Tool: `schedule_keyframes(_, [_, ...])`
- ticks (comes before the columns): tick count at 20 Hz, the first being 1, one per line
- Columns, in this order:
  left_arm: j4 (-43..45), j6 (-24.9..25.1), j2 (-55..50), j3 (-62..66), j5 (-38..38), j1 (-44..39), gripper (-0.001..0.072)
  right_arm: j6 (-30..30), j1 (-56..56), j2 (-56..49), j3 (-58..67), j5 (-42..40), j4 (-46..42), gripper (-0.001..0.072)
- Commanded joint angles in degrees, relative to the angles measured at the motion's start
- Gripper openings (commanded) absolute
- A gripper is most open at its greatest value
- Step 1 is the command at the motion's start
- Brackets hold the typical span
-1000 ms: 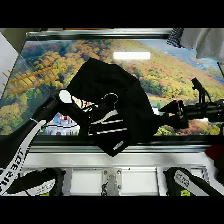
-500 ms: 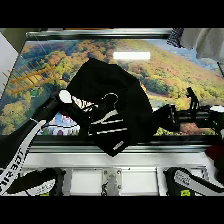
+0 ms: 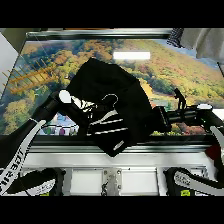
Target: Fold the clothes and pants, and hang the long-sleeved shirts on hangers.
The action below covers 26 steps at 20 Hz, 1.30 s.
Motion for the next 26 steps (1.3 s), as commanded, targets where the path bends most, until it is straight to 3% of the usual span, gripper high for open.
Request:
schedule_keyframes(1, [-0.9, 0.0, 0.0, 0.1, 0.4, 0.0, 0.0013, 0.0, 1.0, -0.2, 0.0, 0.2, 0.3, 0.0684])
schedule_keyframes(14, [-0.9, 0.0, 0.0, 0.1, 0.3, 0.0, 0.0013, -0.2, 0.9, -0.2, 0.0, -2.4, 0.3, 0.0684])
schedule_keyframes(18, [-0.9, 0.0, 0.0, 0.1, 0.2, 0.0, 0.0013, -9.9, -2.3, 0.8, 0.5, -1.5, 3.4, 0.0684])
schedule_keyframes(26, [-0.9, 0.0, 0.0, 0.1, 0.4, 0.0, 0.0013, -7.6, -11.6, 1.9, 0.7, -1.5, 3.0, 0.0676])
